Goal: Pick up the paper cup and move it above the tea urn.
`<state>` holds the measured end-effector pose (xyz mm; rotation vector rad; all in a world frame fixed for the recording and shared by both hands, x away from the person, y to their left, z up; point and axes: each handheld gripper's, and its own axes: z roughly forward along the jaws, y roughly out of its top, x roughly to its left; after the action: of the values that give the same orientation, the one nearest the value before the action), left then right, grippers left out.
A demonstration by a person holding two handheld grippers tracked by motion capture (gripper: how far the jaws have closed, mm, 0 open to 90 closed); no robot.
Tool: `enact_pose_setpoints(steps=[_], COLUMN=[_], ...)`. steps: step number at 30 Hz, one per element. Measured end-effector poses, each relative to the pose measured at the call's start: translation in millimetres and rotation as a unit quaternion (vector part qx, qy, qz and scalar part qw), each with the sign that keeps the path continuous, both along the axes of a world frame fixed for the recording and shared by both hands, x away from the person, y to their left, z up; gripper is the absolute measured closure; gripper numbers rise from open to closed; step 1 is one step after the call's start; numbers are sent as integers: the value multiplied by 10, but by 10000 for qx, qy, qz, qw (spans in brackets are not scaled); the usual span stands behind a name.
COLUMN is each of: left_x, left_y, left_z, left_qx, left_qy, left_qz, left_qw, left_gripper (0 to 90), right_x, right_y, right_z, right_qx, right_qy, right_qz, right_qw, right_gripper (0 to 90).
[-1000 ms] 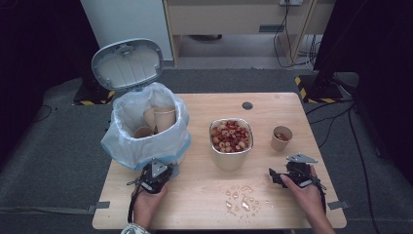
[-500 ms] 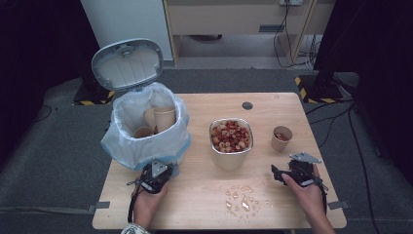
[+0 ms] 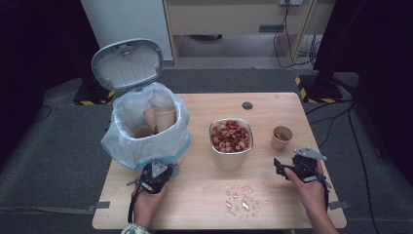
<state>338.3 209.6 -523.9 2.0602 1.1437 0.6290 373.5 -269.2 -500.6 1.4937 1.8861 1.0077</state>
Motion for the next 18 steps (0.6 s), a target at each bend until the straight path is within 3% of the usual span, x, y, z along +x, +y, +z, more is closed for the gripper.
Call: enact_pose_setpoints(steps=[10, 18], left_x=[2, 3], left_y=[4, 6], left_z=[0, 0], left_qx=[-14, -22], left_qy=[9, 9], left_qz=[-3, -9], left_qw=[10000, 10000], left_gripper=[864, 863], right_x=[202, 398], right_y=[78, 65], right_z=[129, 18], right_qx=[40, 70], right_qy=[-192, -224], right_qz=[-69, -283], right_qw=[9998, 9993], right_gripper=[39, 48])
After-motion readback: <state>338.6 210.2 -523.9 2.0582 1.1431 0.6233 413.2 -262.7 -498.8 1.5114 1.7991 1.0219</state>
